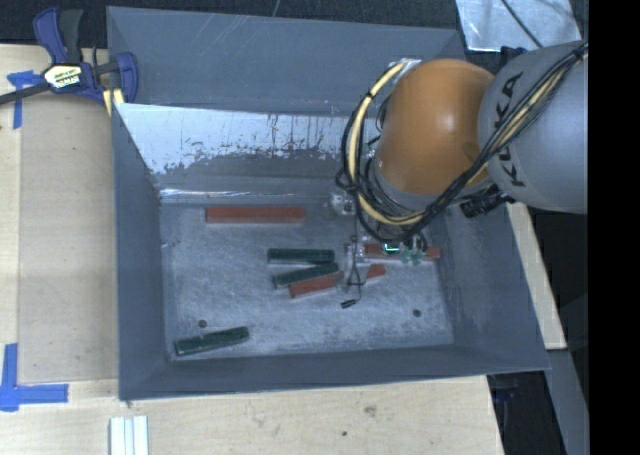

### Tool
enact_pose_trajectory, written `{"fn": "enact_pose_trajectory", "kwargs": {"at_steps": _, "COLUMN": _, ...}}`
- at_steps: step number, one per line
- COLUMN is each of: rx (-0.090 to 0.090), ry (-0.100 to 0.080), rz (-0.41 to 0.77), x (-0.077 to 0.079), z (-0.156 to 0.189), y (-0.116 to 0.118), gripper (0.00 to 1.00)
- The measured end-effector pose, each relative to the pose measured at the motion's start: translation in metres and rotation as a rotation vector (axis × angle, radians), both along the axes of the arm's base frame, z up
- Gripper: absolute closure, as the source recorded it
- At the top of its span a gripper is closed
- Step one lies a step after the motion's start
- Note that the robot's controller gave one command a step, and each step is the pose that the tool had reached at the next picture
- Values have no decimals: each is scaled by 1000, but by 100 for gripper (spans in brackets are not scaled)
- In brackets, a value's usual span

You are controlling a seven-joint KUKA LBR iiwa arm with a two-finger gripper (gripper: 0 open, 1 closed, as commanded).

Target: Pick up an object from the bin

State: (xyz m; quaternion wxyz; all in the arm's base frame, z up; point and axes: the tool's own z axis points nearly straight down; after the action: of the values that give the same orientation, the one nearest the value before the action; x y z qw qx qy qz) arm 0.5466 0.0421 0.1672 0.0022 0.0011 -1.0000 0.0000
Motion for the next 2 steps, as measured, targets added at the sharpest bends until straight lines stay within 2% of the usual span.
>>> {"fn": "enact_pose_trajectory", "kwargs": {"at_steps": 1, "rx": 0, "ry": -8, "rz": -1, "x": 2, "z": 4, "y": 0, "gripper": 0}}
{"fn": "enact_pose_trajectory", "kwargs": {"at_steps": 2, "rx": 3, "ry": -12, "rz": 32, "x": 22, "z": -65, "y": 37, "gripper": 0}}
